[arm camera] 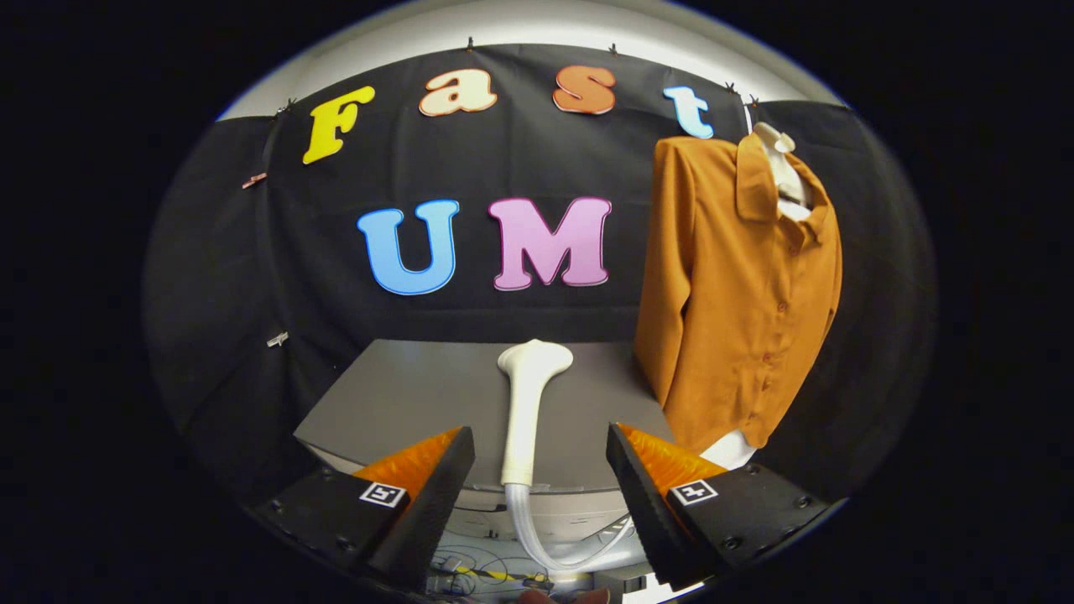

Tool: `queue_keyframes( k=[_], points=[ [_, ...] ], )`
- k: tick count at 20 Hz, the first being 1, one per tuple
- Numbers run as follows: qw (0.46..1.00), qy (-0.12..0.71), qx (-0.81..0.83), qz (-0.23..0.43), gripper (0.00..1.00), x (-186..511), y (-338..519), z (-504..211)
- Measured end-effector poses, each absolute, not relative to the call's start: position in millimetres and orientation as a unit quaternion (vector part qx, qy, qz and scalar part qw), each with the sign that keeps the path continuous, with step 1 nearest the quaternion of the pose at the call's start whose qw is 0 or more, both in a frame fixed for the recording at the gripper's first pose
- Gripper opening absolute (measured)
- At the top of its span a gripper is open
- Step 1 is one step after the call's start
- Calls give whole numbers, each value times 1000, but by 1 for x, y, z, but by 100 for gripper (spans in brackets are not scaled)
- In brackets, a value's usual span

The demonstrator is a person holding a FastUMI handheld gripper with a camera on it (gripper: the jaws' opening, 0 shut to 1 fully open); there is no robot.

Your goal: Iron the clothes twice with a garment steamer, once on the left side and once on the right side.

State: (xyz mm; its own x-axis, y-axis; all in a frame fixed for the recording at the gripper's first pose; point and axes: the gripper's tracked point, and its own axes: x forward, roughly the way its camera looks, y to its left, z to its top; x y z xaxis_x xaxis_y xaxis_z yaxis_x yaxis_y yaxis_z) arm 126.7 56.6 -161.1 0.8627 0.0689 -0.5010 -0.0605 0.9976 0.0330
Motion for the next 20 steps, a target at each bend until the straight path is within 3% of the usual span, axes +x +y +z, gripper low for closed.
queue_keyframes(
  k=[5, 12, 13, 14, 15, 18, 20],
  points=[
    [939, 344, -3, 31, 98, 156, 77, -230],
    [918, 394, -35, 13, 95, 169, 78, -286],
    [915, 402, -36, 11, 89, 169, 76, -291],
    [921, 390, -16, 19, 77, 173, 81, -285],
    [919, 393, -10, 15, 74, 174, 80, -289],
    [929, 366, 7, 49, 37, 179, 89, -288],
    [934, 351, 8, 71, 28, 181, 92, -286]
  ],
)
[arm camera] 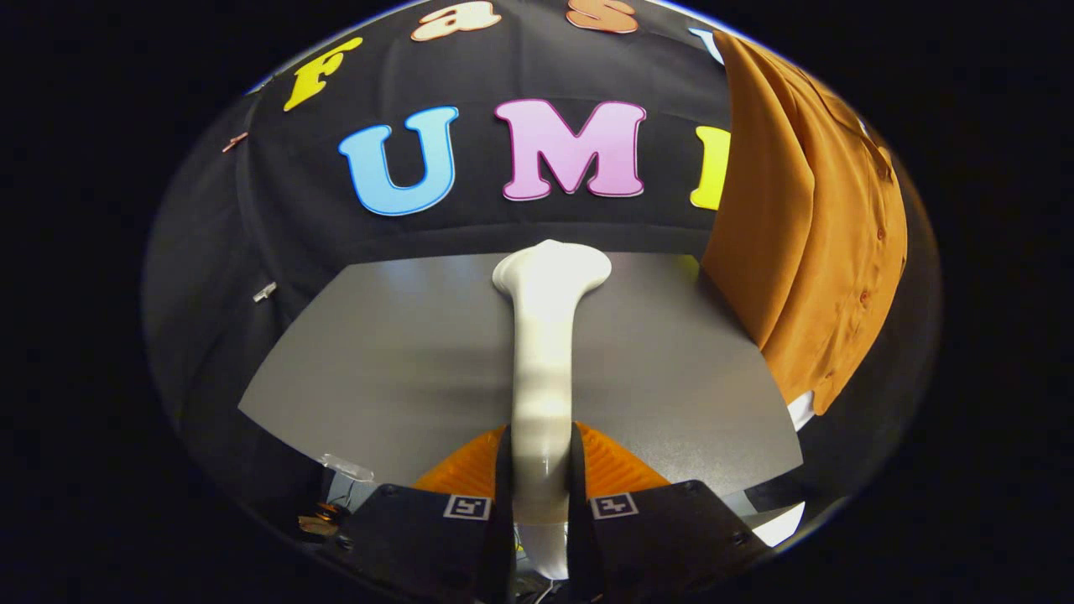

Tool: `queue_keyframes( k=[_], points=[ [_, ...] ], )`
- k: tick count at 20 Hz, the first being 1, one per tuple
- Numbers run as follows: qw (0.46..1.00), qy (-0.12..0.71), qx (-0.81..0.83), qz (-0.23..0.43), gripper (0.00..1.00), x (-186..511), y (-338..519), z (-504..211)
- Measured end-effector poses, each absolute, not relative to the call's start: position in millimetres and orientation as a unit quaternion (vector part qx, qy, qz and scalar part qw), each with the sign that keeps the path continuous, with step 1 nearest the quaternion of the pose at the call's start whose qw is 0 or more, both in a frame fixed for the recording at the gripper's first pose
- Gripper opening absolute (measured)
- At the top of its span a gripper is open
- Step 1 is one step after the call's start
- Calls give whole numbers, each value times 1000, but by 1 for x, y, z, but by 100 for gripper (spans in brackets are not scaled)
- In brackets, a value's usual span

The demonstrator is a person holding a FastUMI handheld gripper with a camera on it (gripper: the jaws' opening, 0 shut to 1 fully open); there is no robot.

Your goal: Iron the clothes twice with a garment steamer, once on the left side and once on the right side.

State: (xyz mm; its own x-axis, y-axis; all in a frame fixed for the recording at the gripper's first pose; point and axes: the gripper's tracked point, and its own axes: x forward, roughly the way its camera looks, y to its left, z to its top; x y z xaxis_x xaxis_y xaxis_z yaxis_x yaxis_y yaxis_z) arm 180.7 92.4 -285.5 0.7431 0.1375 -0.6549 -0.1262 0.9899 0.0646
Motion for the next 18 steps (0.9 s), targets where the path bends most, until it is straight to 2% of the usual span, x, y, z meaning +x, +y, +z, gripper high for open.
queue_keyframes(
  k=[9, 18],
  points=[
    [953, 296, 17, 62, 28, 162, 86, -261],
    [984, 155, 45, 71, 27, 147, 60, -150]
  ],
)
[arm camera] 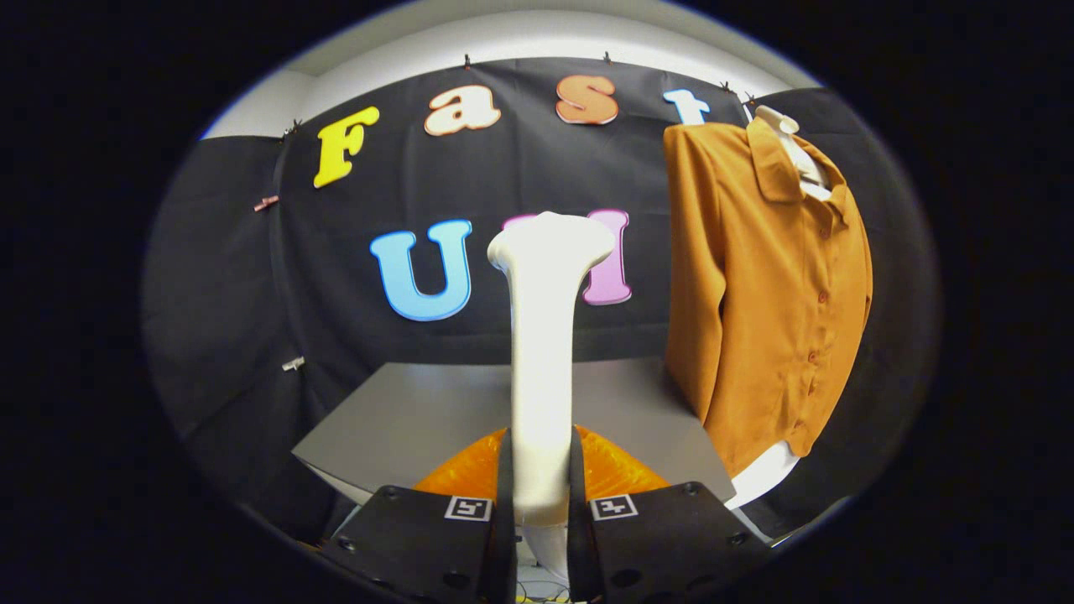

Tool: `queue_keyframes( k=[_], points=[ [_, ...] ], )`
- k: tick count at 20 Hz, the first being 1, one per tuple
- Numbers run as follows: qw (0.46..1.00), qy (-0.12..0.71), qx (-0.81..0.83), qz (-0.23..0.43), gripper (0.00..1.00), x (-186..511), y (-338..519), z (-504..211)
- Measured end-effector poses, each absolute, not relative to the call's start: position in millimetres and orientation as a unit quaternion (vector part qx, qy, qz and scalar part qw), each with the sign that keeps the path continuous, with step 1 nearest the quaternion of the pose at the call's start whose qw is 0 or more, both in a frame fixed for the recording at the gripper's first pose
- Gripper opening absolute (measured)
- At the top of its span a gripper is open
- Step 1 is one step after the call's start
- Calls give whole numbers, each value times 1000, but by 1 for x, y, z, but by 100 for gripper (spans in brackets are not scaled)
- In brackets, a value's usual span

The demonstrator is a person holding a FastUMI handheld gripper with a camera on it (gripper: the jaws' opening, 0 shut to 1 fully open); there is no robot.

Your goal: Iron the clothes twice with a garment steamer, once on the left side and once on the right side.

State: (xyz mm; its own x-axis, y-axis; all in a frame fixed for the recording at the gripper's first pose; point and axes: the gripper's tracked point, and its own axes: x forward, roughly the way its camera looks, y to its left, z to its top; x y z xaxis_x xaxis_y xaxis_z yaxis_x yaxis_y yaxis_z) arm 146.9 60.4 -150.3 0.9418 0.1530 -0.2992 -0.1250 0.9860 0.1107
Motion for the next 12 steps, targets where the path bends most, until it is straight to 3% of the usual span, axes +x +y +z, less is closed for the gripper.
queue_keyframes(
  k=[12],
  points=[
    [997, -15, 56, 58, 27, 66, -19, -34]
  ],
)
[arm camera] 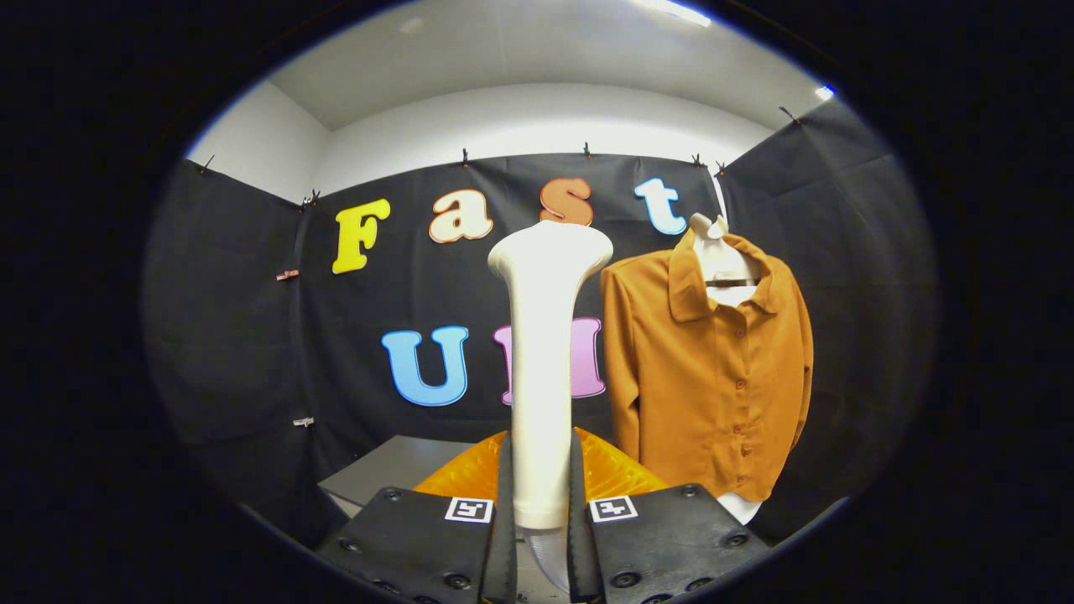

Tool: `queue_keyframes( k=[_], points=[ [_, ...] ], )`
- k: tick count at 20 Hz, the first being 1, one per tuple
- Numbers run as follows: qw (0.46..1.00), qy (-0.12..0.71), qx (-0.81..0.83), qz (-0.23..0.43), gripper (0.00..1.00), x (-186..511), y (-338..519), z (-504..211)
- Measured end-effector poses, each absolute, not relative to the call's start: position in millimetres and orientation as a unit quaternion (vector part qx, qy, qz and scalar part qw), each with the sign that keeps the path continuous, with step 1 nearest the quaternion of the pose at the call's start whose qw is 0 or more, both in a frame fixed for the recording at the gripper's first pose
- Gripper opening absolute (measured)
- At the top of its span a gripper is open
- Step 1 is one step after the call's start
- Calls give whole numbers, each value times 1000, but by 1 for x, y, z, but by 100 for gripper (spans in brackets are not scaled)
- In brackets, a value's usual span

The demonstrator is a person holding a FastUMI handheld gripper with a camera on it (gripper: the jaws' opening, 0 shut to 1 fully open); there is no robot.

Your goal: Iron the clothes twice with a garment steamer, once on the left side and once on the right side.

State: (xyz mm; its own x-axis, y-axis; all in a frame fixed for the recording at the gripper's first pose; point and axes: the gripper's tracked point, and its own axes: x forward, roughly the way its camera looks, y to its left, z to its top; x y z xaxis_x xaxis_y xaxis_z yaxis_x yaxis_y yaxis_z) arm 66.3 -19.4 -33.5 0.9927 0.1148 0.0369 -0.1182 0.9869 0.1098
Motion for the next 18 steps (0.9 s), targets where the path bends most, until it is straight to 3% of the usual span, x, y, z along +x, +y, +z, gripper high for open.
queue_keyframes(
  k=[8, 18],
  points=[
    [996, -67, 46, 38, 27, 68, -88, -18],
    [999, -23, 39, 15, 27, 126, -146, -75]
  ],
)
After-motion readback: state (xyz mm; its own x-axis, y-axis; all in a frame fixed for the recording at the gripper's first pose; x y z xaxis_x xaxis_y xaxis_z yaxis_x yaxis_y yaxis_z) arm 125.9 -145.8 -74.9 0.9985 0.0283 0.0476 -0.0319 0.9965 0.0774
